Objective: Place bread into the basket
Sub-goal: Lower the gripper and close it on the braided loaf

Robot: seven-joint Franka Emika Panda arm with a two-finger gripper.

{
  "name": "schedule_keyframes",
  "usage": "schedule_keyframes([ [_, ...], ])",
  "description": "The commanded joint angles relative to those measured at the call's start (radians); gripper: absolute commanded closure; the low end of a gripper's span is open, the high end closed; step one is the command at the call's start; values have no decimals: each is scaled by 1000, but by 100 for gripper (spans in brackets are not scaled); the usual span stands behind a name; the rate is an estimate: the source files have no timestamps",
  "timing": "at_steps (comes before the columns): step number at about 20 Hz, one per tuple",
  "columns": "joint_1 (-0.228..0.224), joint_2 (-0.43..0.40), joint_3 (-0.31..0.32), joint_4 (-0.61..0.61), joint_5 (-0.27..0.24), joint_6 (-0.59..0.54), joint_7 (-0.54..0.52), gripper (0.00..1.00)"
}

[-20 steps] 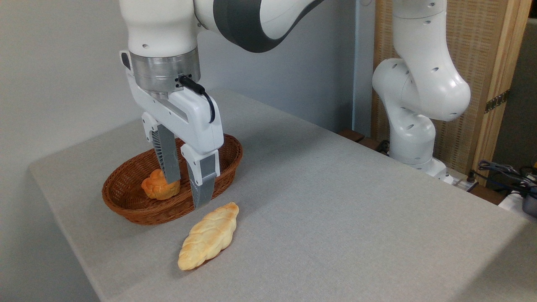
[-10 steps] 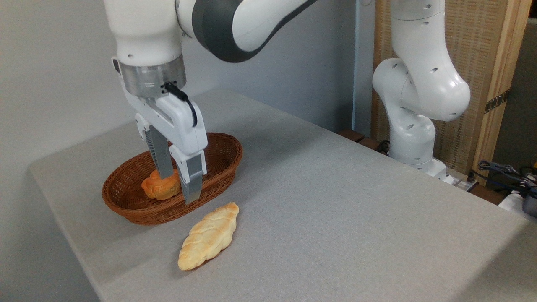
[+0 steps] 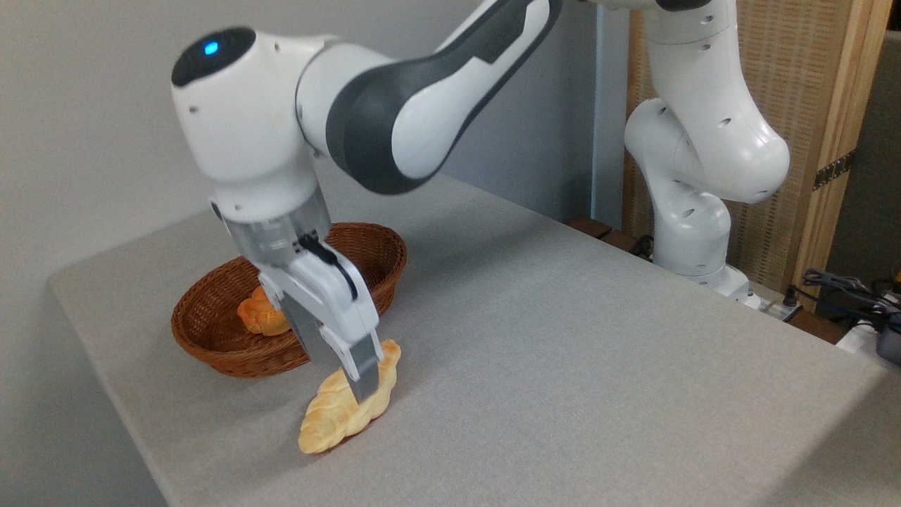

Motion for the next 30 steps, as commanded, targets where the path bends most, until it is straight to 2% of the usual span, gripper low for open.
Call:
schedule_keyframes([
  [1,-8,35,13,-9,15,46,-1,0],
  [8,-16,61,5,-7,-9,119,-24,0],
  [24,-58,98,4,-6,-8,139,-26,0],
  [25,-58,98,4,-6,-5,138,-24,4],
  [27,-58,98,4,-6,-4,138,-24,34],
  [28,-58,98,4,-6,-6,138,-21,45],
  [30,-58,98,4,-6,-4,138,-17,49],
])
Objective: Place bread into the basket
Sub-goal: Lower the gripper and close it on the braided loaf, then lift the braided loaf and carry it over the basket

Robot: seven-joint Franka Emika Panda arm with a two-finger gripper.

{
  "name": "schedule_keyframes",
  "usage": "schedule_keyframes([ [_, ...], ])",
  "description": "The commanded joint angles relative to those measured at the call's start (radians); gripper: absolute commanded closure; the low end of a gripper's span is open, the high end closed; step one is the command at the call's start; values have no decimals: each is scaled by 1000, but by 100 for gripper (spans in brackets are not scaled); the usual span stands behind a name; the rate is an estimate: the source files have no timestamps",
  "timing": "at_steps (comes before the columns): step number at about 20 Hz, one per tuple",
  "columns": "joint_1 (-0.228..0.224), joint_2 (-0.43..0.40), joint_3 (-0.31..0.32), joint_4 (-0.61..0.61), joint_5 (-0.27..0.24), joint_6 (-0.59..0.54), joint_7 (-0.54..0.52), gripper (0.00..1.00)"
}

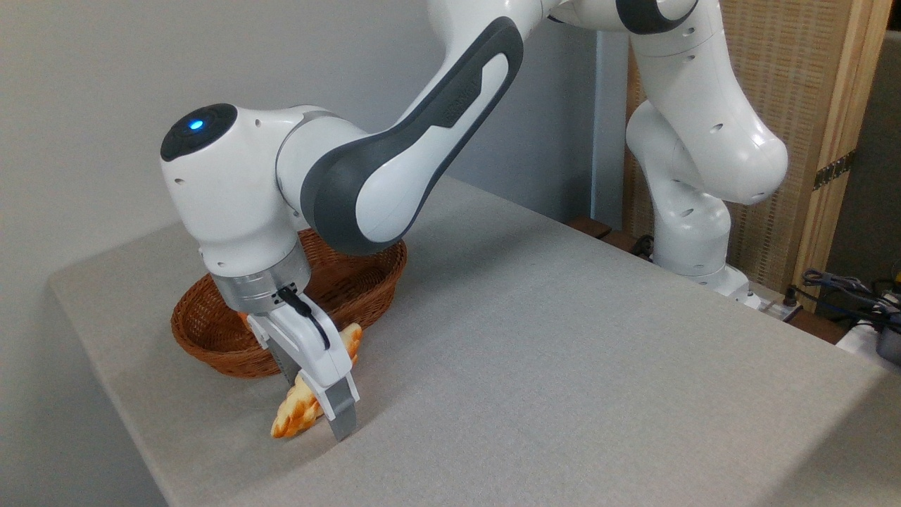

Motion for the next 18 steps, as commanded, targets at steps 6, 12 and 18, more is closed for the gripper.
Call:
schedule_keyframes([
  [6,-6,0,4,-4,-6,14,-4,57],
  [12,-6,0,4,-1,-4,14,5,76],
  [18,-6,-3,5,1,-4,12,4,79],
])
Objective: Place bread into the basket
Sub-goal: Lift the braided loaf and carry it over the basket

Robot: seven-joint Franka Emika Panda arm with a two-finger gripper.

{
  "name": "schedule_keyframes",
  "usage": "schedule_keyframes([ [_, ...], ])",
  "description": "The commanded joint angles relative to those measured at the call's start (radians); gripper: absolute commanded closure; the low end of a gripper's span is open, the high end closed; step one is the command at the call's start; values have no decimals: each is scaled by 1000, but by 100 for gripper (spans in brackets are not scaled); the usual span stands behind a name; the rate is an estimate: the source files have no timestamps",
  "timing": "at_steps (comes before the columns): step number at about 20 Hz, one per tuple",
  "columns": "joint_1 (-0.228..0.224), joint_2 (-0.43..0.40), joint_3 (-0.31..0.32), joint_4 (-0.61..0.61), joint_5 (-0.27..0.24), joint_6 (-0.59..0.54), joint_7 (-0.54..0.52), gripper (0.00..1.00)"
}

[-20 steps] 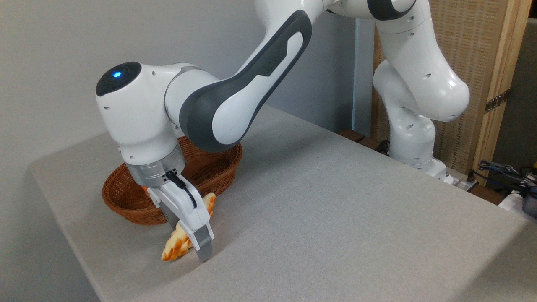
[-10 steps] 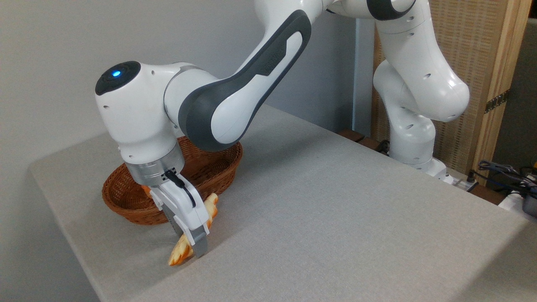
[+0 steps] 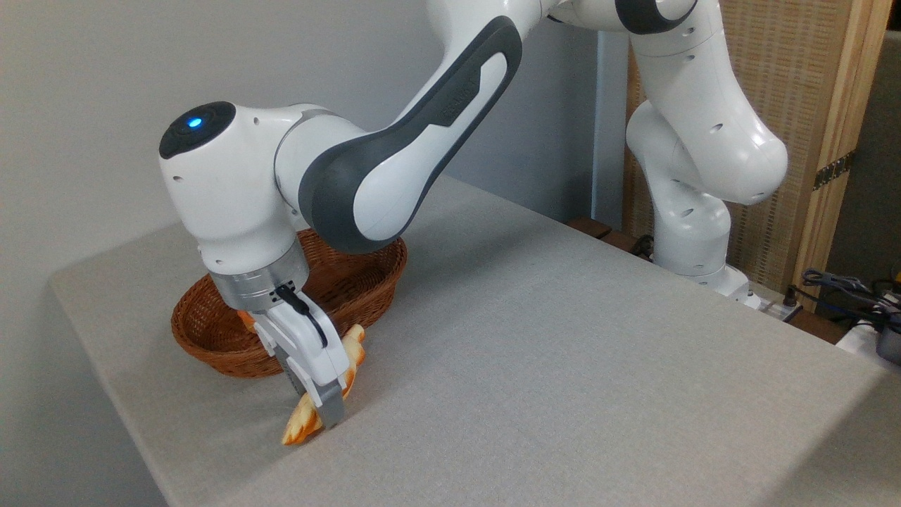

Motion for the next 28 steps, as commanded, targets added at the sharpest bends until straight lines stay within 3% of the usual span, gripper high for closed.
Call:
schedule_keyframes([
  [1,0,-4,6,-1,-4,12,3,79],
  [12,28,-127,36,46,-15,-5,-6,73],
  [14,20,-168,23,46,-59,-8,-9,71],
  [21,18,-188,-166,46,-107,-8,-85,62],
  [23,18,-182,-217,46,-105,-5,-119,42],
  [24,18,-178,-241,46,-104,-6,-138,41],
  [25,18,-175,-266,45,-99,-6,-151,28],
  [28,15,-156,-327,43,-93,-5,-219,0],
])
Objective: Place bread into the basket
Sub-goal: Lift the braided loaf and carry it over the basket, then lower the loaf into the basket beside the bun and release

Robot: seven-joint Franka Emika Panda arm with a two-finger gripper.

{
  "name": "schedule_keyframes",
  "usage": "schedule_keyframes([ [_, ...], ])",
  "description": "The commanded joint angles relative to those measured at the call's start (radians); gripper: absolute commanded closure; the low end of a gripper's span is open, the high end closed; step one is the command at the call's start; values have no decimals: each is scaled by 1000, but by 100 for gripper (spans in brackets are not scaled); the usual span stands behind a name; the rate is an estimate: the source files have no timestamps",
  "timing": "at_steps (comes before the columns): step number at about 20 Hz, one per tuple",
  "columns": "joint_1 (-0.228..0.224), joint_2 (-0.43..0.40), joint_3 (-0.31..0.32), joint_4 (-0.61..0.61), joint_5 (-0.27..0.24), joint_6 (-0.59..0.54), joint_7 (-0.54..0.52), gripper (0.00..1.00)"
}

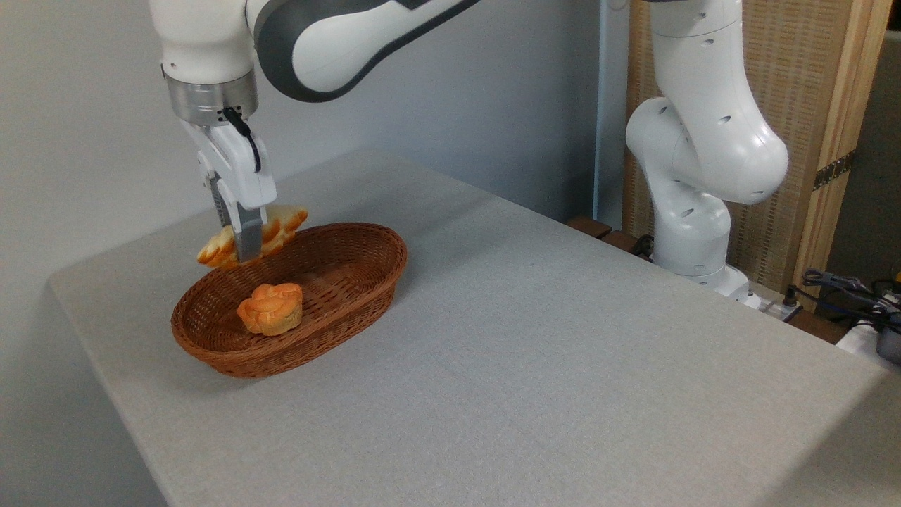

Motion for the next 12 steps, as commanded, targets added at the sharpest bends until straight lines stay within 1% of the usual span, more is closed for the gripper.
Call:
schedule_keyframes([
  [1,-1,16,-56,-2,-6,-5,-60,0],
  [5,-21,30,-62,-2,-8,-4,-63,0],
  [8,-19,25,-59,-1,-6,-4,-63,0],
  [11,-4,15,-27,-1,-5,-4,-59,0],
  [12,-5,5,8,-1,9,-4,-51,0],
])
